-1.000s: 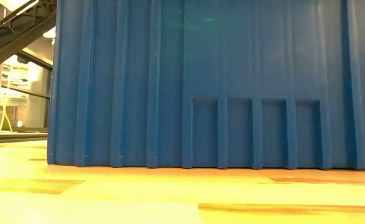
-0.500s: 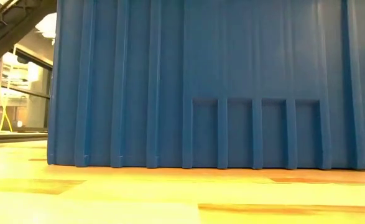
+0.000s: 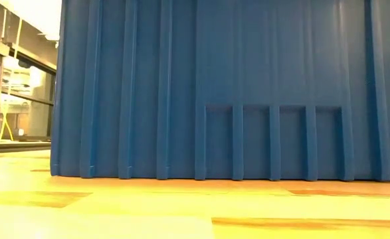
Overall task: Pick and place slides into bin
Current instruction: Return to Home Position
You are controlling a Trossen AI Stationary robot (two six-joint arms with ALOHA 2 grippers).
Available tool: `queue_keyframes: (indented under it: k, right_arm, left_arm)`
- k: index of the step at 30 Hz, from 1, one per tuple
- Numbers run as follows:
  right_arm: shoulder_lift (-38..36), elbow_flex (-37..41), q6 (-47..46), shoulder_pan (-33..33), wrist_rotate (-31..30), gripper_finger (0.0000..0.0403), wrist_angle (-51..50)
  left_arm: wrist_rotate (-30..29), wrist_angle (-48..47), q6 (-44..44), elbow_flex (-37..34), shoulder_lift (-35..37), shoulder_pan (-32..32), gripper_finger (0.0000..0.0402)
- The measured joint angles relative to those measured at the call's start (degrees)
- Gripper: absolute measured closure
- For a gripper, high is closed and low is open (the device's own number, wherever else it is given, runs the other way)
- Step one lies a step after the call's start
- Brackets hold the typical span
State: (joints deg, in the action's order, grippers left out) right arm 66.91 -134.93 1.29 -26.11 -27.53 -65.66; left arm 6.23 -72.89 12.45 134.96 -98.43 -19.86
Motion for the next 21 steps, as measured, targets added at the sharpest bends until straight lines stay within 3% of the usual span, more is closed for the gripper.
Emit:
queue_keyframes:
  k: [3, 7, 12, 16, 21]
  right_arm:
    - [-0.2, 0.0, 3.6, 0.0, 0.6, 0.0393, 0.6]
    - [-0.6, 2.1, 6.3, 0.0, -5.2, 0.0399, 0.5]
    - [-4.4, 11.8, 4.2, 0.0, -7.3, 0.0402, 1.6]
    - [-11.6, 26.0, 1.5, 0.0, -9.5, 0.0402, 9.4]
    - [-24.0, 46.1, 0.7, 0.0, -9.8, 0.0403, 26.4]
  left_arm:
    - [-10.0, 3.7, 0.9, 0.0, 5.9, 1.3, 0.0396]
    - [-23.5, 6.3, -0.3, 0.0, 13.4, 5.1, 0.0394]
    - [-36.7, 4.0, 0.0, -3.3, 20.7, 11.8, 0.0399]
    - [-41.6, 7.7, 2.1, -14.1, 27.2, 16.5, 0.0400]
    - [-42.3, 24.1, 1.8, -36.9, 38.4, 20.2, 0.0401]
